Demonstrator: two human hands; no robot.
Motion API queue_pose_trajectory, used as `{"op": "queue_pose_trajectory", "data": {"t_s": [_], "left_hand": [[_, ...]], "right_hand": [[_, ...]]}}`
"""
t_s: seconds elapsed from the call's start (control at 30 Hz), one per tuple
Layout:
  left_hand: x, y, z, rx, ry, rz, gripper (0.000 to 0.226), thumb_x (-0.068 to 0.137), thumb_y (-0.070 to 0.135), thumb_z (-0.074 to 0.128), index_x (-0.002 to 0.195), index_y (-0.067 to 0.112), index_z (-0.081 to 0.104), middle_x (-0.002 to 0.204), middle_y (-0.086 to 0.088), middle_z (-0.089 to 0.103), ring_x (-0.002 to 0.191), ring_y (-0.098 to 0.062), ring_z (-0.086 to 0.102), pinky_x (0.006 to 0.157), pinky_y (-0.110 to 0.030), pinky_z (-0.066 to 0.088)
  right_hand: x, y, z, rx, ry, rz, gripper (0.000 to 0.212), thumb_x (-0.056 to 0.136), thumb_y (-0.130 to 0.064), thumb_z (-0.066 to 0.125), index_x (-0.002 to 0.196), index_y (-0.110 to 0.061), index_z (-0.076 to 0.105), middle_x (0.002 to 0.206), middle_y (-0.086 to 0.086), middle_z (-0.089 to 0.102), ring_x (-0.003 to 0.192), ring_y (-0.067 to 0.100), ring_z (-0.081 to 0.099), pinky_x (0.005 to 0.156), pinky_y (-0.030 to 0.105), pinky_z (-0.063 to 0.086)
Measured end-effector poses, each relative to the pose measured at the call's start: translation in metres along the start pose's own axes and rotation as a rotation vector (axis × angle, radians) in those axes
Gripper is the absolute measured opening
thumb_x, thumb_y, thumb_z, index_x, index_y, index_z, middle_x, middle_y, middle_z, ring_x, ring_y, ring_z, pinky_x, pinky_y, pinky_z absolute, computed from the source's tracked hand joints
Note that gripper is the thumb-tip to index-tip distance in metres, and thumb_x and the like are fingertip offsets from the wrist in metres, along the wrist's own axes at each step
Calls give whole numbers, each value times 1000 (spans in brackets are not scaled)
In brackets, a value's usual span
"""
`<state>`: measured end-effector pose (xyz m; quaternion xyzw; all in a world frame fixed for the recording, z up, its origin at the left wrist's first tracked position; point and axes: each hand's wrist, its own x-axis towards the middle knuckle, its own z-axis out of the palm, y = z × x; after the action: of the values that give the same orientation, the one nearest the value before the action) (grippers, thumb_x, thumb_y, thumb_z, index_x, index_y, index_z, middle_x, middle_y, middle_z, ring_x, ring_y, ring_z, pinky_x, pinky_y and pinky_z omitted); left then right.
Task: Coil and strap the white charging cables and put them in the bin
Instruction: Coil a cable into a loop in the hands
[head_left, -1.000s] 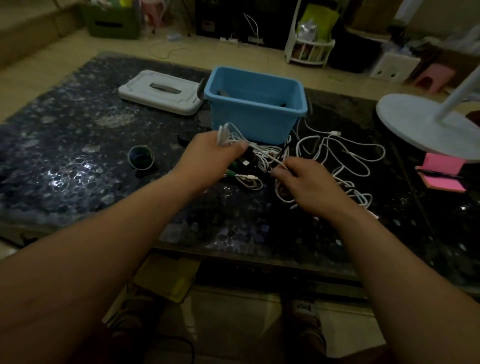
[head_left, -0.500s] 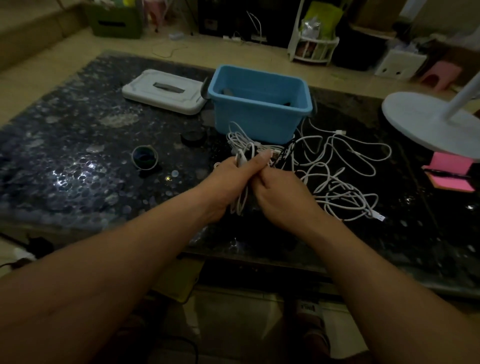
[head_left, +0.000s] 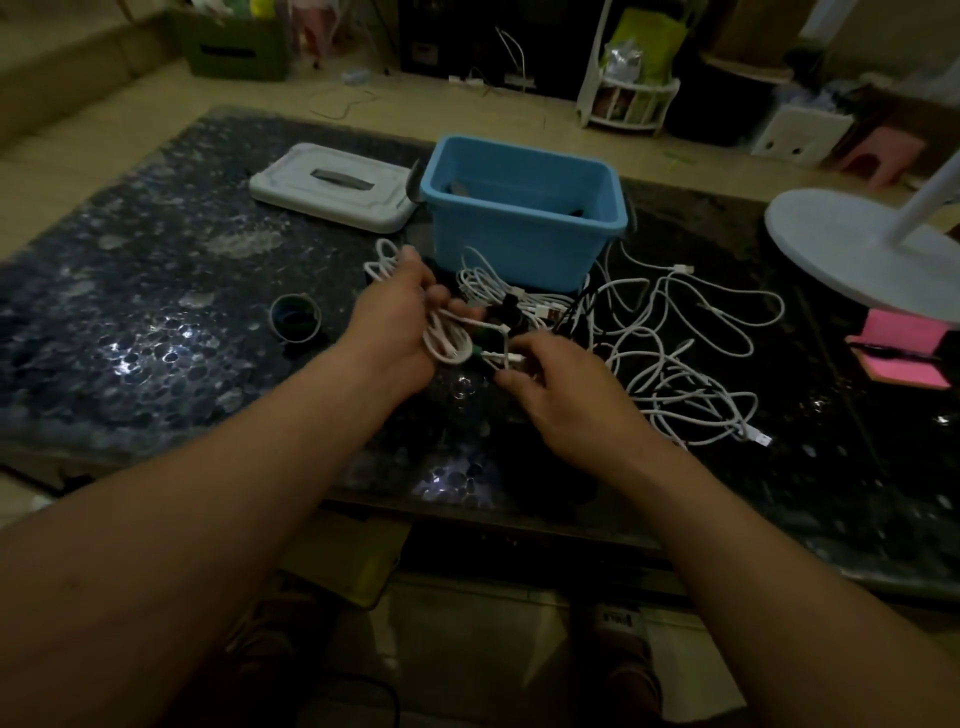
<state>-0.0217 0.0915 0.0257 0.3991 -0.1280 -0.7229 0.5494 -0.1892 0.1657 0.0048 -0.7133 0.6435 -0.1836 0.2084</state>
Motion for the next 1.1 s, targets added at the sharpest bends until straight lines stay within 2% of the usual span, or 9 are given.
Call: {"op": "queue_pose_trajectory", "data": {"t_s": [0.1, 0.2, 0.37, 0.47, 0.57, 0.63, 0.7, 0.83, 1.1], "left_hand": [[12, 27, -11, -4, -6, 12, 45, 111, 48, 42, 75, 21, 44, 57, 5, 26, 43, -10, 25, 40, -20, 33], [12, 28, -18, 250, -74, -30, 40, 109, 45, 50, 77, 22, 45, 58, 5, 26, 43, -9, 23, 37, -21, 23], [2, 1, -13, 620, -237, -40, 20, 105, 32, 62, 94, 17, 54, 64, 1, 38, 41, -7, 27, 35, -17, 23], [-3, -5, -11, 744, -281, -29, 24, 104, 36, 63, 91, 18, 57, 69, 0, 46, 47, -8, 29, 37, -17, 23], [-8, -6, -10, 836, -334, -59, 31, 102, 43, 63, 85, 18, 59, 72, -2, 55, 52, -10, 37, 41, -18, 22], [-10, -9, -10, 859, -391, -104, 32, 102, 46, 62, 88, 17, 64, 71, -1, 60, 54, -10, 41, 42, -20, 22], [-11, -13, -10, 848, -446, -177, 37, 100, 49, 63, 101, 13, 70, 78, -5, 61, 56, -10, 42, 42, -19, 22], [-9, -14, -12, 903, -500, -291, 60, 98, 47, 68, 132, -1, 65, 102, -15, 61, 68, -12, 48, 39, -17, 28], [-10, -2, -10, 959, -539, -194, 15, 105, 13, 59, 91, 9, 64, 70, -6, 61, 63, -18, 57, 38, -18, 33]], "right_hand": [[0, 14, -6, -115, -166, 55, 36, 107, -50, 53, 89, -22, 68, 81, -5, 68, 79, 17, 66, 75, 39, 54], [1, 17, -13, -66, -151, 114, 47, 108, -51, 49, 78, -18, 64, 74, -2, 65, 71, 15, 62, 65, 34, 47], [10, 2, -21, 315, -69, 170, 24, 103, -29, 54, 88, -17, 67, 91, -1, 66, 86, 17, 61, 75, 35, 44], [9, 1, -23, 347, -101, 58, 22, 99, -28, 49, 99, -18, 68, 104, -5, 64, 85, -3, 54, 82, 22, 45], [7, 7, -28, 435, -79, 125, 16, 104, -34, 59, 97, -25, 71, 82, -10, 68, 72, 6, 58, 74, 35, 47], [4, 8, -31, 425, -72, 53, 12, 105, -31, 64, 103, -27, 75, 87, -12, 76, 80, 6, 69, 77, 30, 53], [1, 6, -32, 404, -65, -49, 14, 103, -23, 67, 113, -25, 78, 98, -11, 79, 91, 0, 73, 81, 18, 54], [0, 3, -32, 395, 1, 11, 21, 95, -25, 78, 108, -22, 63, 88, -6, 79, 80, 2, 75, 68, 18, 54], [-4, 22, -49, 128, -70, 22, 14, 101, -41, 68, 95, -29, 71, 85, -9, 70, 75, 4, 63, 67, 26, 46]]}}
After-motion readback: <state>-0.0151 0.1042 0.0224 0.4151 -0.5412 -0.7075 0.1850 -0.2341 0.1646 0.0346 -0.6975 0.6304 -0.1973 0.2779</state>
